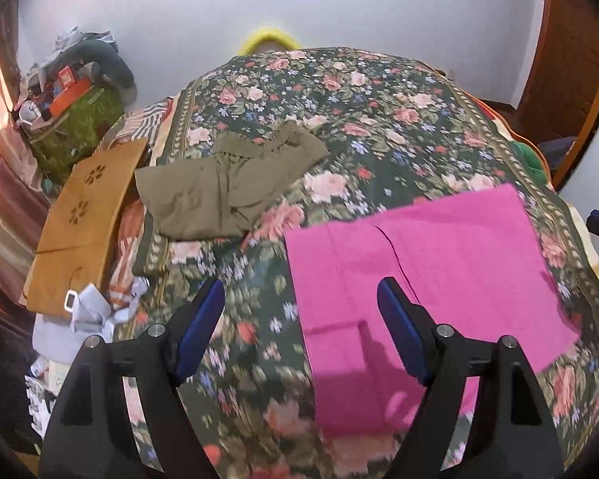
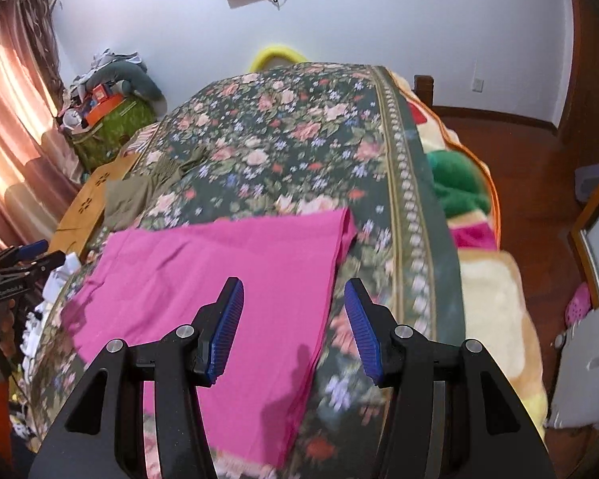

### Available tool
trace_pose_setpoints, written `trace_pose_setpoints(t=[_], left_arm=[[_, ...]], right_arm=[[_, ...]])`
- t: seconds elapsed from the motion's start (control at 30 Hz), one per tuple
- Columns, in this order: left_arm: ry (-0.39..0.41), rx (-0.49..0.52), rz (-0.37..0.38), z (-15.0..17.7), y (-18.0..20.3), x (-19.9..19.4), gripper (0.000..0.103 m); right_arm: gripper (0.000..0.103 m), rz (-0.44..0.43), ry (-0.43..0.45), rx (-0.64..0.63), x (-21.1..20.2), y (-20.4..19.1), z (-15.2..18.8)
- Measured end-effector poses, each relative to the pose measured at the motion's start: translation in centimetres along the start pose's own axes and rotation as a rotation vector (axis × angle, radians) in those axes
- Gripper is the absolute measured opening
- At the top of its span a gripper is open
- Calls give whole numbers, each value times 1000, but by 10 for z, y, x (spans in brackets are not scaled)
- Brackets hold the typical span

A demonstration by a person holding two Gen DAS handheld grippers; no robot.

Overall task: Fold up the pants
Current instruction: 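Move the right tool to the folded trouser edge and close it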

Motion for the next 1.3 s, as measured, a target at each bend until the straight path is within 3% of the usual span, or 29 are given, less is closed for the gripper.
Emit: trace_pose_setpoints(t=[0.4, 0.7, 0.83, 0.97, 1.1, 1.3], left_arm=[[-68, -32, 33, -27, -15, 70, 79], [-126, 14, 32, -27, -11, 111, 79], [-151, 6, 71, -23, -10, 120, 79], [-180, -14, 85, -19, -11, 131, 78], [-187, -31, 102, -15, -13, 134, 77], [-172, -34, 72, -11, -17, 131, 77]], right_arm=[[49, 11, -85, 11, 72, 20, -29], [49, -1, -130, -18, 116, 25, -43], [48, -21, -159, -6, 134, 30, -46], [34, -48, -190, 18, 146, 33, -42], [8, -34, -202, -10, 150, 32, -39], [2, 56, -163, -104, 148, 28, -38]])
Point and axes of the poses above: each gripper's, at about its wrist camera, not at the fingertips, and x roughly the way its jaws point, y to its right, z to its underside, the point moved 4 cm from there along x, roughly the way its jaws point, and after that the axes turned 3 degrees about x, right-handed, at the moved point
